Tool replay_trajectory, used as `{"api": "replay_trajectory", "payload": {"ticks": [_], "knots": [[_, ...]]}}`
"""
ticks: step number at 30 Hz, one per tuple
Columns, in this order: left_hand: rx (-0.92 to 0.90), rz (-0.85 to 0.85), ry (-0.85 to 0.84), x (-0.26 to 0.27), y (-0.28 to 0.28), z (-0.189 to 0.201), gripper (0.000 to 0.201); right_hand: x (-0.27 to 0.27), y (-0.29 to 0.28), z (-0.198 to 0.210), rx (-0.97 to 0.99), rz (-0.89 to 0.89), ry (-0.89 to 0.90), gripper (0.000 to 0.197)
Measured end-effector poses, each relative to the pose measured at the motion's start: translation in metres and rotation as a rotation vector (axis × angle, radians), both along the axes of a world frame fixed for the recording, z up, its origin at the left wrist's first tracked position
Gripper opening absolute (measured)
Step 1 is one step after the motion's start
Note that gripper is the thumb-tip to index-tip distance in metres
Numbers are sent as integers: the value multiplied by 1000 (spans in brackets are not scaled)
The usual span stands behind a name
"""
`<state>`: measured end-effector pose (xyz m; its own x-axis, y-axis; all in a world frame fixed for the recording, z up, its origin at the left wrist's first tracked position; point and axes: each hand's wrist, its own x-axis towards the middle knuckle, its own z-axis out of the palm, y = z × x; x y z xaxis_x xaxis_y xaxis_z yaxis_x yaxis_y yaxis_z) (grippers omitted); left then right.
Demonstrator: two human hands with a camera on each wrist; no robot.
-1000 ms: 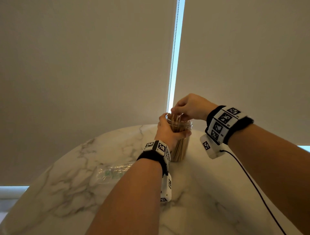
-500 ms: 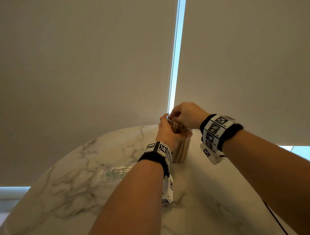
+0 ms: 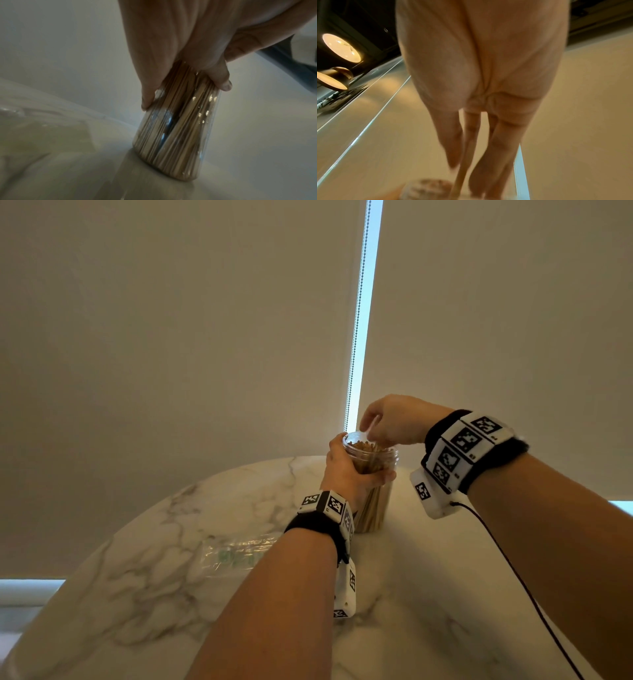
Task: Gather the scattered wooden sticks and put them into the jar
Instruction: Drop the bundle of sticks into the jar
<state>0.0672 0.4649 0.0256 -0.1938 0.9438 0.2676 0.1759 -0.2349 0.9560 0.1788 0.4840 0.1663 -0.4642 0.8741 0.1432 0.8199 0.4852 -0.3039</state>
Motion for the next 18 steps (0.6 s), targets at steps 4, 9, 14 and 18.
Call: {"api": "replay_trajectory", "payload": {"ticks": [4,9,14,18], "knots": [[-14,-7,-8,0,0,-1,120,1,4,-11,4,-20,54,20],[-12,3,-24,1,-2,-1,116,2,4,-25,65,31,125,12],[4,8,-2,0,-3,0,117,9,5,-13,-116,67,286,14],[-12,-1,-8,1,-4,0,119,5,3,-17,44,87,-31,12]]}}
